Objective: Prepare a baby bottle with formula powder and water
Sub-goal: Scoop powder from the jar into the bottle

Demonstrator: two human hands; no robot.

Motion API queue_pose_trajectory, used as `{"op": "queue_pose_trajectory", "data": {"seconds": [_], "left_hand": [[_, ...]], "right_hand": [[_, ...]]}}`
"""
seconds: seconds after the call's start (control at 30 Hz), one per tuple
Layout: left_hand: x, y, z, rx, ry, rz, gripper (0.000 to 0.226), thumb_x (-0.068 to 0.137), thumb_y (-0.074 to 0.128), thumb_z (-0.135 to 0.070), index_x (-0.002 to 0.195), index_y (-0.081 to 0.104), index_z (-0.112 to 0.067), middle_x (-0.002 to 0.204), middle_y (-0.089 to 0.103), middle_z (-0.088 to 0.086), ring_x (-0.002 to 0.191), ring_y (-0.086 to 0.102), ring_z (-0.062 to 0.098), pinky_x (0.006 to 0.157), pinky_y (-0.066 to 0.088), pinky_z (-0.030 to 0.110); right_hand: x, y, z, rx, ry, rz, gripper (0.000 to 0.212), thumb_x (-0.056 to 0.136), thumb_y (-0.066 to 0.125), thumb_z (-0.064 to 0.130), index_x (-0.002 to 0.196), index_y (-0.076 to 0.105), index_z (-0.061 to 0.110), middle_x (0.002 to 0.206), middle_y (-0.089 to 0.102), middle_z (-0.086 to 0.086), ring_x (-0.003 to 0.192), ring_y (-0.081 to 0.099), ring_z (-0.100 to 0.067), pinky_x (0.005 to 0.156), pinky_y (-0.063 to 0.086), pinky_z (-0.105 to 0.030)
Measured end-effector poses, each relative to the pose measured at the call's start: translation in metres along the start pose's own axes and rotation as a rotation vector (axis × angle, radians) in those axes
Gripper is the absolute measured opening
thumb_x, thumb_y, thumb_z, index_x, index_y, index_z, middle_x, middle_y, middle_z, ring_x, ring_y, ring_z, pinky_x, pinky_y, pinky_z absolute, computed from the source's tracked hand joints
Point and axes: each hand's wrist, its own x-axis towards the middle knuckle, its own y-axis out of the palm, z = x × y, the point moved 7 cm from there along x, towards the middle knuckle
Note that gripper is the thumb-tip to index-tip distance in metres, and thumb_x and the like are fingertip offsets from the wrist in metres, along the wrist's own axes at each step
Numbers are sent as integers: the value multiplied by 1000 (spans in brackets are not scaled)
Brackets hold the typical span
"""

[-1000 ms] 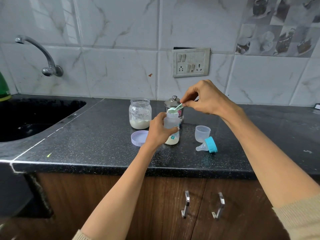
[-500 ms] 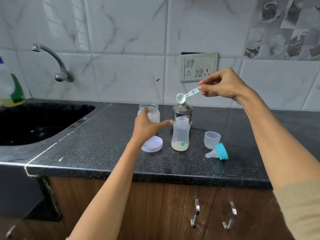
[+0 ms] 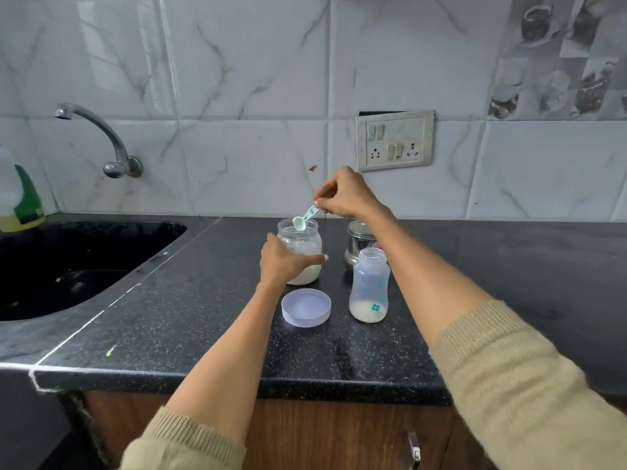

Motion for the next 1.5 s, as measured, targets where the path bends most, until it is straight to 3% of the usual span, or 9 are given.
{"op": "queue_pose_trajectory", "data": {"seconds": [0.1,0.3,0.5,0.77,0.97,1.17,1.27,1.4,1.5], "left_hand": [[1,2,5,-15,30,-48,88,53,88,-43,121,43,-10,121,57,8,114,53,27,84,47,35],[-4,1,5,-45,145,-85,89,51,89,-38,123,43,-16,119,59,3,112,55,23,82,43,29],[-8,3,2,-58,184,-79,89,47,90,-36,121,44,-17,115,61,2,107,57,23,88,49,37],[-10,3,1,-73,218,-85,90,47,91,-36,122,44,-18,114,62,1,104,59,21,86,50,36],[-10,2,2,-78,228,-94,92,47,91,-36,125,44,-18,116,61,0,105,58,21,85,49,33],[-10,-1,5,-78,202,-107,92,46,91,-38,123,44,-17,116,60,2,106,57,22,84,47,32],[-10,1,5,-71,192,-100,93,45,91,-40,122,44,-17,115,60,1,105,57,22,84,48,32],[-11,5,4,-48,183,-87,93,43,90,-46,120,45,-17,113,61,1,104,58,21,82,48,32],[-12,4,5,-44,170,-95,93,43,89,-50,119,46,-17,113,61,1,105,58,21,82,48,32]], "right_hand": [[4,12,2,-116,-26,41,14,79,69,4,91,75,7,88,71,-7,85,66,-11,76,49,-20],[-1,36,12,-347,-121,177,15,78,66,1,88,74,9,92,71,-7,82,65,-18,77,54,-33],[-11,46,24,-634,-167,253,13,77,71,10,85,72,20,97,71,2,93,65,-18,71,42,-27],[-13,50,18,-627,-84,309,16,83,66,13,93,73,24,103,70,7,84,52,-12,83,31,-22],[-9,53,5,-514,60,316,15,85,66,22,98,73,24,102,70,11,104,59,-12,98,24,-30],[-2,48,-20,-122,362,225,43,63,84,27,100,70,9,92,70,-4,92,63,-20,92,46,-32],[-5,37,-31,-23,440,140,39,67,82,21,99,67,5,90,70,-7,87,66,-21,87,52,-34],[-8,32,-38,57,495,135,30,75,76,13,101,70,-1,82,70,-8,61,60,-14,72,52,-27],[-12,24,-43,93,559,121,24,79,73,13,99,68,1,70,66,-3,47,53,-7,42,42,-15]]}}
